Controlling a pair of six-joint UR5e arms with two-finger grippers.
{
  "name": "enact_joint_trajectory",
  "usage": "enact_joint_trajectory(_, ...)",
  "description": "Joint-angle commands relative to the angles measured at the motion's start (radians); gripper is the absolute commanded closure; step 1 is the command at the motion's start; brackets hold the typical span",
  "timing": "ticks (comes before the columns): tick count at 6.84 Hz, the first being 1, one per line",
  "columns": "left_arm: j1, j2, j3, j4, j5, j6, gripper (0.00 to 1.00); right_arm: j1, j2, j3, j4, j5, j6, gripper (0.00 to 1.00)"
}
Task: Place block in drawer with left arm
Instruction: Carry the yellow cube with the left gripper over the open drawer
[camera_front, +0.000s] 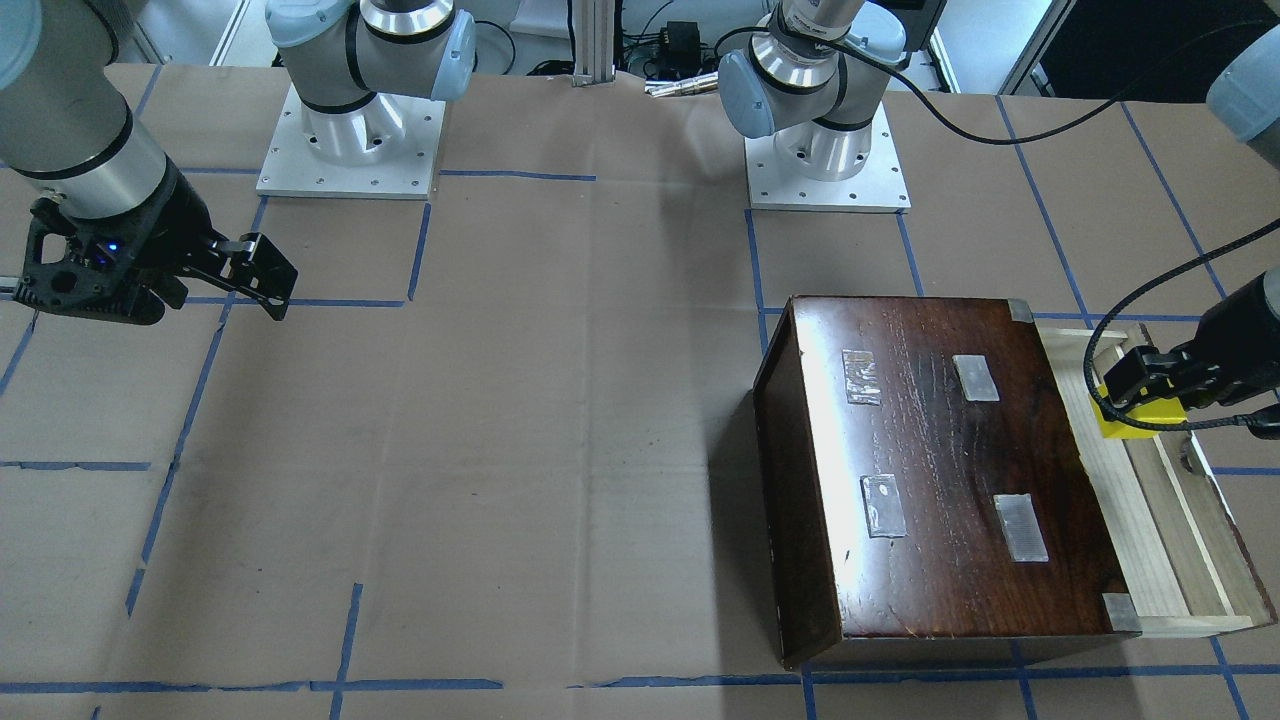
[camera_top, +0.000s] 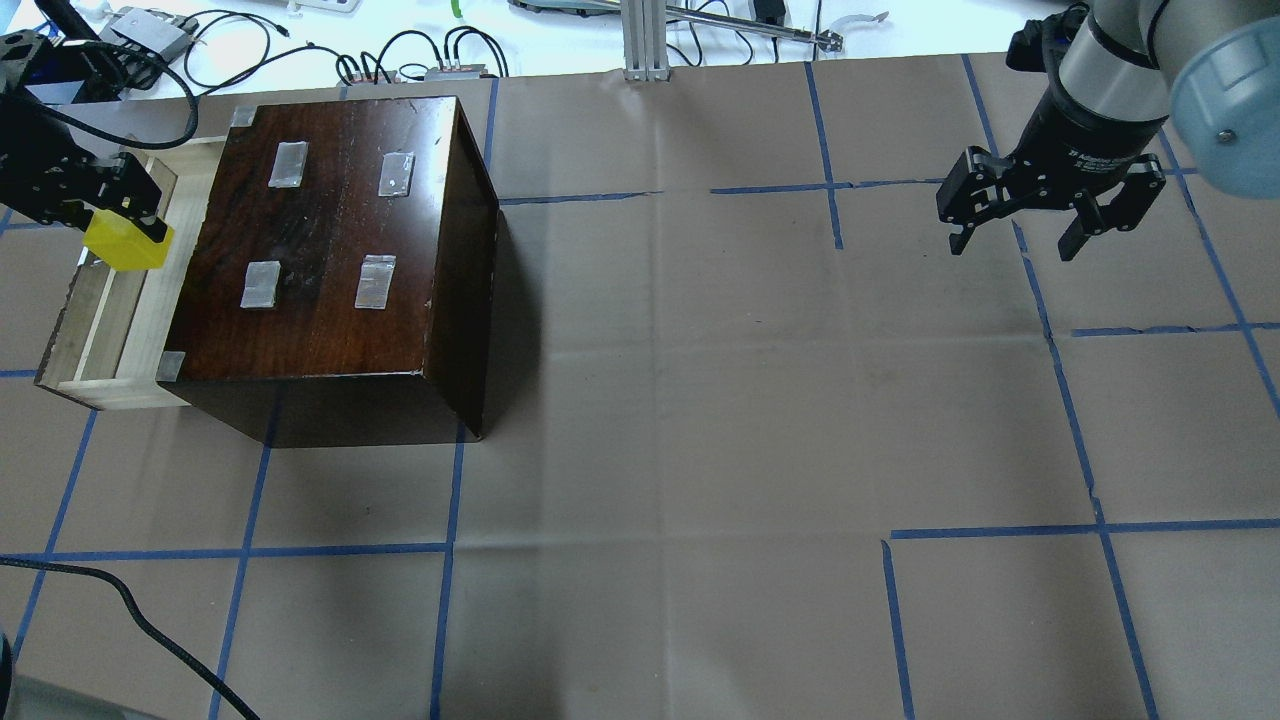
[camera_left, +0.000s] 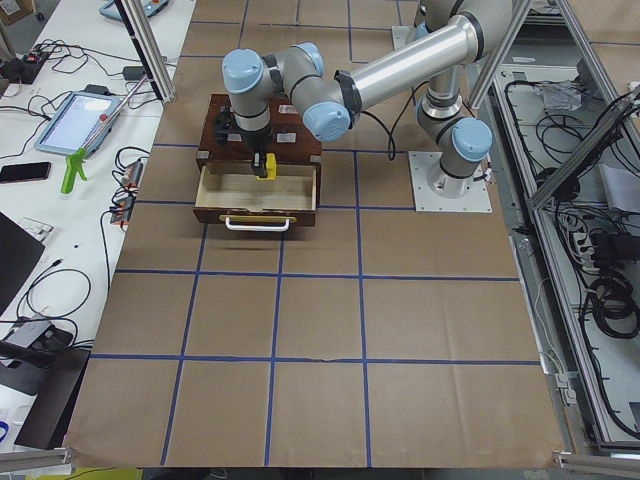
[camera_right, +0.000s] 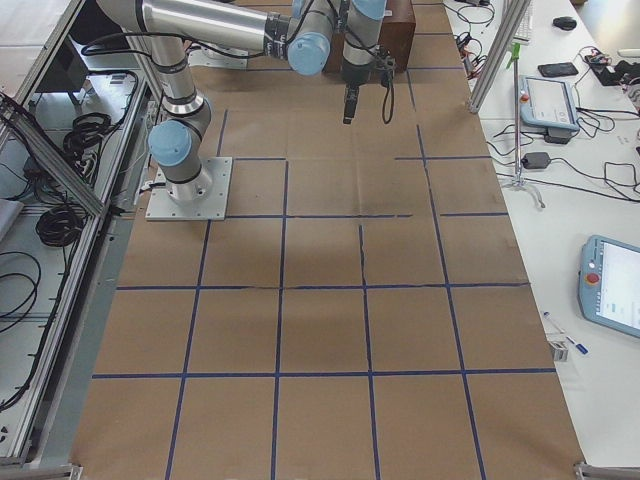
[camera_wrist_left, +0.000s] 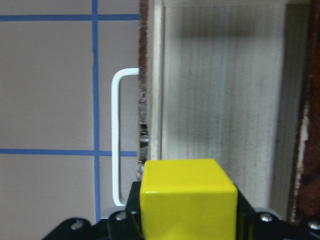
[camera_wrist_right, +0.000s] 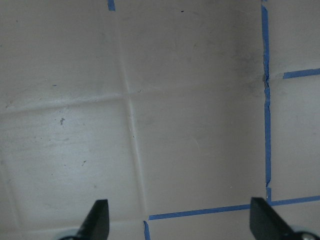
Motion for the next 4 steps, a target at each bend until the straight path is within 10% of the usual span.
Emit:
enact_joint_trajectory(1,0.005,-0.051,-0.002,0.003,0.003,0.002,0.84,0.0,-0.001,0.0,0.0,0.0,0.0,0.0)
enact_joint_trajectory(4,0.005,-0.072,-0.002,0.006,0.002,0.0,0.82,0.0,-0.001,0.0,0.0,0.0,0.0,0.0)
